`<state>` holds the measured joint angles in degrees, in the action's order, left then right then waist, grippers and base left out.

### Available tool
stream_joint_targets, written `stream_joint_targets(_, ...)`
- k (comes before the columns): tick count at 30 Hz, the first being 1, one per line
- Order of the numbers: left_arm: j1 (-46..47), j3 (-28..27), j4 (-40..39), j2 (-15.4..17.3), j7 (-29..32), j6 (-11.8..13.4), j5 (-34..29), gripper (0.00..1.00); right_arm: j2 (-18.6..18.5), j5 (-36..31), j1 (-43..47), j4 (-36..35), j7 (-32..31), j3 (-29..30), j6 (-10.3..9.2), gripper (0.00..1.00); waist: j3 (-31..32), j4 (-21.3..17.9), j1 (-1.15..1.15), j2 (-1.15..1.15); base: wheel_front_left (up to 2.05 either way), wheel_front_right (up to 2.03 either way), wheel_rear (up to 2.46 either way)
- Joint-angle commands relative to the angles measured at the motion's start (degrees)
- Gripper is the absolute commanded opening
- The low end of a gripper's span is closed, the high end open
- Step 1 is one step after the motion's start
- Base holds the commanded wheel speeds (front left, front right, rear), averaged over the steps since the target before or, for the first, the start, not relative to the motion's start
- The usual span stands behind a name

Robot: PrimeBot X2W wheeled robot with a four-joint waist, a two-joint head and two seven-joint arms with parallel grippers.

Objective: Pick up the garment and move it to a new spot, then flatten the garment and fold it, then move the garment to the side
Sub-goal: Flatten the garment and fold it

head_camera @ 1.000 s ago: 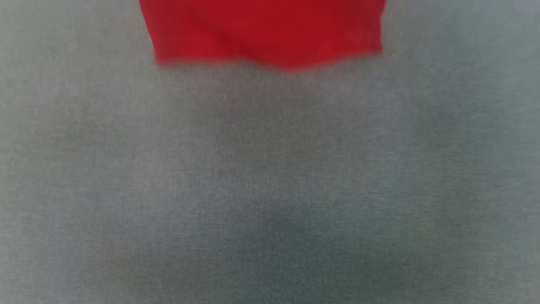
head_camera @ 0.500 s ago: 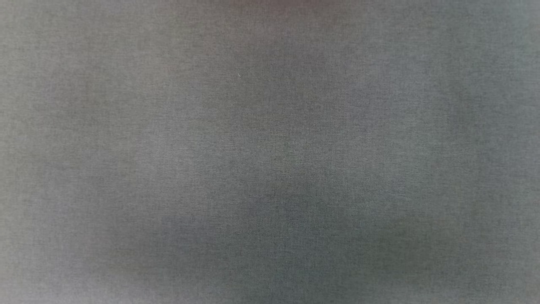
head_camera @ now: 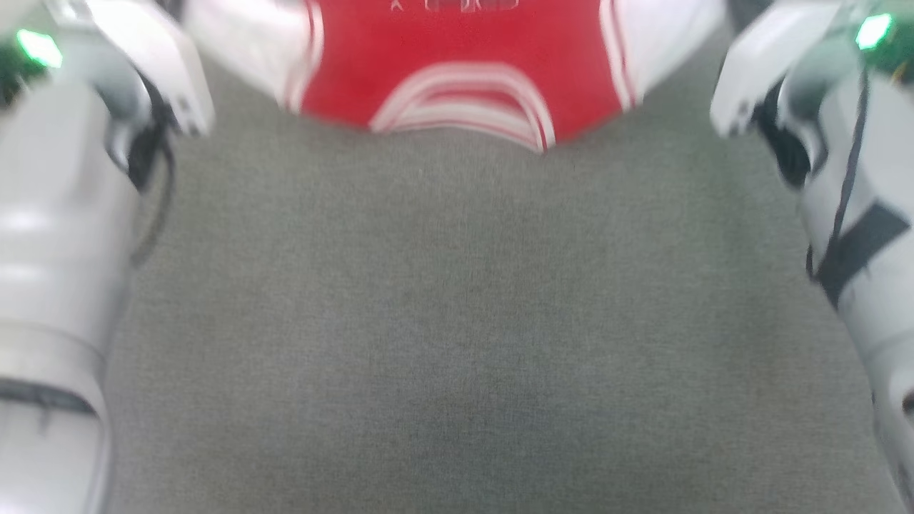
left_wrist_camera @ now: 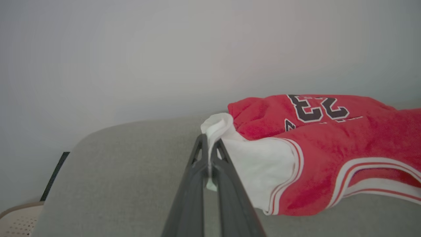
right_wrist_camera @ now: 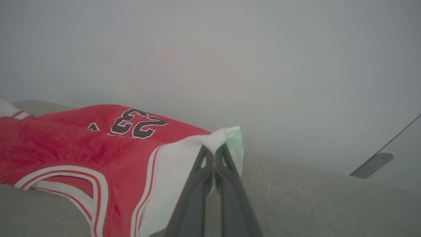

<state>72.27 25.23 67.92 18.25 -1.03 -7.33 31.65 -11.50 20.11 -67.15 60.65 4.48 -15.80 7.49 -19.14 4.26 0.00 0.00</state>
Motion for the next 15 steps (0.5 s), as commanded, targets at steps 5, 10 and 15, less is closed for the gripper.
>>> stream_joint_targets(5,-9.7,2.9,-3.6,1.3,6.2,-0.1,3.9,0.0,-4.5,10.2,10.4,-8.5,-9.0,-5.6,0.01,0.0,6.3,-0.3,0.0,0.0,0.0,0.0,0.0)
stream_joint_targets(10,-18.2,4.4,-9.0,4.2,11.4,-0.1,7.3,0.0,-10.3,17.8,20.5,-18.7,-18.3,-9.3,0.01,0.0,9.2,-0.5,0.0,0.0,0.0,0.0,0.0)
stream_joint_targets(15,-26.3,3.5,-15.8,7.3,15.0,0.7,10.0,0.0,-15.8,22.6,29.6,-28.8,-25.4,-9.8,0.01,0.0,11.0,-0.9,0.0,0.0,0.0,0.0,0.0)
